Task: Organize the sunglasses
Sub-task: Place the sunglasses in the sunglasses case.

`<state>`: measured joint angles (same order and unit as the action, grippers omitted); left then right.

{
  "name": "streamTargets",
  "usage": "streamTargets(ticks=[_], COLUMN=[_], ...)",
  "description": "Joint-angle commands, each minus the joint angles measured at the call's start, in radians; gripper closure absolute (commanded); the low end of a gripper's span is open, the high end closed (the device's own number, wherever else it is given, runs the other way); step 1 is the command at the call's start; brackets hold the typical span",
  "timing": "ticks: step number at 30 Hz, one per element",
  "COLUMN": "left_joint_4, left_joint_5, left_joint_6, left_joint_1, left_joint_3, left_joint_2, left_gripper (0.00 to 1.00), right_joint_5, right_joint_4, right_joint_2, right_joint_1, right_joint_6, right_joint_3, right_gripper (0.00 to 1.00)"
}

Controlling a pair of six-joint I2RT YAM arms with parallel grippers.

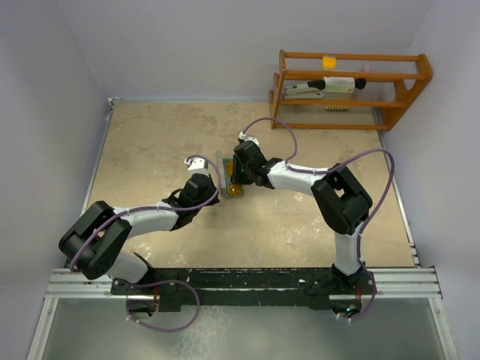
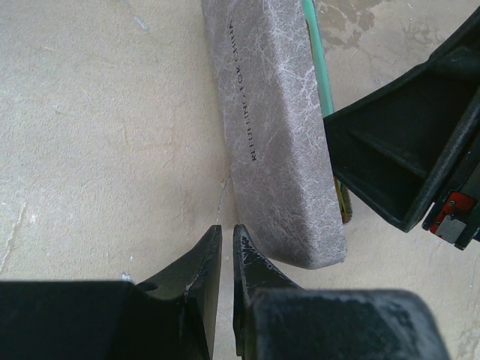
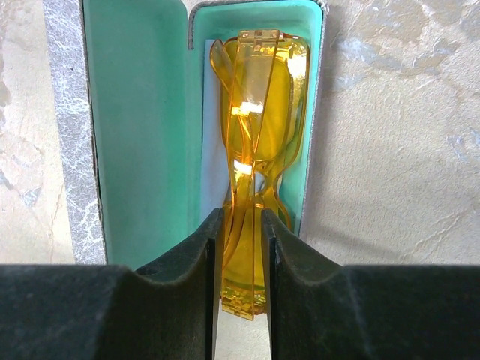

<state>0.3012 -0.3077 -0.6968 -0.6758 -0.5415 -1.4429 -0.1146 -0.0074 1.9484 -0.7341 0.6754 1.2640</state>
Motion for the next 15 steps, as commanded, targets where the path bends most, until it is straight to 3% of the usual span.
streamTargets(ticks=[1, 7, 15], left_joint_4=[0.021, 0.024, 0.027], left_joint_5=[-0.016, -0.016, -0.013], left_joint_6=[-0.004, -0.005, -0.012], left_joint_1=[-0.004, -0.004, -0.004], left_joint_3=[-0.018, -0.02, -0.014], left_joint_2=[0.033, 0.025, 0.025], left_gripper=[0.92, 0.92, 0.92], right_joint_5=[-0.026, -0.023, -0.019], right_joint_4=[-0.012, 0.005, 0.03], right_joint_2=[-0.043, -0.103, -0.108], right_joint_1=[-0.004, -0.006, -0.006], right_joint_6=[-0.016, -0.023, -0.015], right_joint_3=[0.004, -0.064, -0.119], right_gripper=[0.72, 0.82, 0.84])
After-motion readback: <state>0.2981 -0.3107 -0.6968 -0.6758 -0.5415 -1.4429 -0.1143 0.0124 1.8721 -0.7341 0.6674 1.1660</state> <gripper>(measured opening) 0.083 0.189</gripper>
